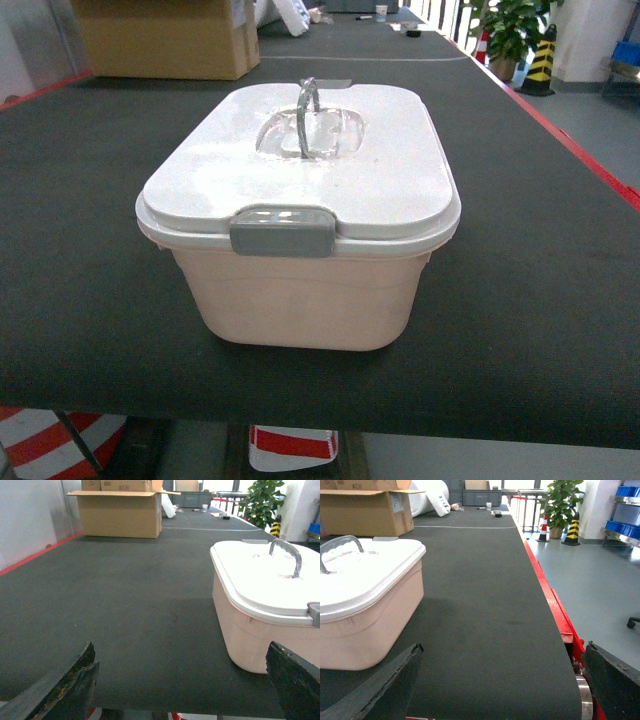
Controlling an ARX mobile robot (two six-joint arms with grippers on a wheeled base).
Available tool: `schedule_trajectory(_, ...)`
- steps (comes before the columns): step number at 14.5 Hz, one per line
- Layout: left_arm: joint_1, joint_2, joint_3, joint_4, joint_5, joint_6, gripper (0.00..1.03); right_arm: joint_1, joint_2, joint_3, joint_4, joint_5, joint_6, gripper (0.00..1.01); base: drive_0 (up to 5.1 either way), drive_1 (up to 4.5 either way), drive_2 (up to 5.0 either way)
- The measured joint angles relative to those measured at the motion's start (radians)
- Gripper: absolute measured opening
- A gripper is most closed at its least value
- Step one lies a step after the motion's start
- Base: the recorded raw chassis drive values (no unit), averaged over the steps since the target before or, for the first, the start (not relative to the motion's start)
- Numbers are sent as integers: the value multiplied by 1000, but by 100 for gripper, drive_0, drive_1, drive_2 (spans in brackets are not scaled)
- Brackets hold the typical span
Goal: Pick capacitor and pack into box
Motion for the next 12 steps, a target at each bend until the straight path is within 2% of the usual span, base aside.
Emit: schedule_trajectory(12,0,0,0,0,0,0,98,0,0,0,0,0,0,98,0,0,0)
